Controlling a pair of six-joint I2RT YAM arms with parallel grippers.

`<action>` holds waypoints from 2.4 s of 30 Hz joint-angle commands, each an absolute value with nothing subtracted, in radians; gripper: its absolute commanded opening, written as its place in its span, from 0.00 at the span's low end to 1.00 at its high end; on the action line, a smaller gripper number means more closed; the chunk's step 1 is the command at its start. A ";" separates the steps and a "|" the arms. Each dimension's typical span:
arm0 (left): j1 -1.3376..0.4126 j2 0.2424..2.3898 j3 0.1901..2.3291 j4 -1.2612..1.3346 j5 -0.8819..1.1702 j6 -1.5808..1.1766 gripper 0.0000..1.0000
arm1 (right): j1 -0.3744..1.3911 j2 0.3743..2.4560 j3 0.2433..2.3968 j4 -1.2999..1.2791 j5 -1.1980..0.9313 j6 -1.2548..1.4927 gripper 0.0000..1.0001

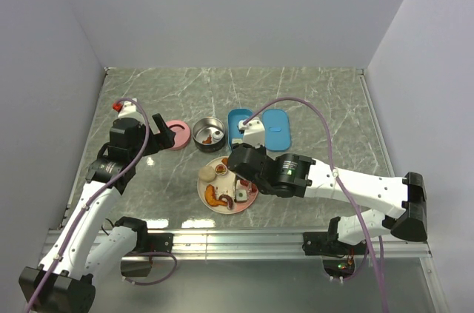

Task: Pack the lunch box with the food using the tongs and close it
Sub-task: Pick up the food using the clamp, then place the food into the lunch box

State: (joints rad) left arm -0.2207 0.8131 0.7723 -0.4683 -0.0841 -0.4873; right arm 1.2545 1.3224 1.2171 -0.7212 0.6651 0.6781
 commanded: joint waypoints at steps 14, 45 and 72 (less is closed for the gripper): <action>-0.227 0.795 0.761 -0.429 -0.095 -0.483 0.99 | 1.270 1.336 1.276 -0.738 0.695 0.698 0.49; -0.227 0.795 0.776 -0.439 -0.130 -0.463 1.00 | 1.086 1.396 1.439 -0.591 0.660 0.437 0.29; -0.227 0.934 0.833 -0.387 -0.143 -0.428 0.99 | 0.784 1.648 1.623 -0.380 0.494 0.201 0.28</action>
